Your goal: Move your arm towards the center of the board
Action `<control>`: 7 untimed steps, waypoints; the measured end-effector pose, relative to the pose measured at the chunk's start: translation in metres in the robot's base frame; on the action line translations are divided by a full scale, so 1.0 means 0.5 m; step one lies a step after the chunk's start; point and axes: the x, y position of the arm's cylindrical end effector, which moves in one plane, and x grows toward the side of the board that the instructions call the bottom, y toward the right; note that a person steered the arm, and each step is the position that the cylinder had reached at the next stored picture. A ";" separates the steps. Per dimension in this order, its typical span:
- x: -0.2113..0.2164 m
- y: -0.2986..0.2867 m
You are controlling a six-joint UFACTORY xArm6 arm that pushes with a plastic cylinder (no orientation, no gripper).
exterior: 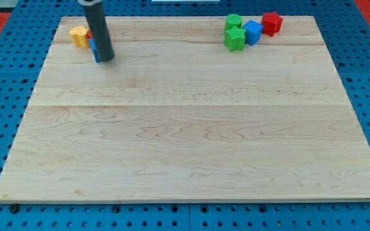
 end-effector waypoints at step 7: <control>0.043 0.375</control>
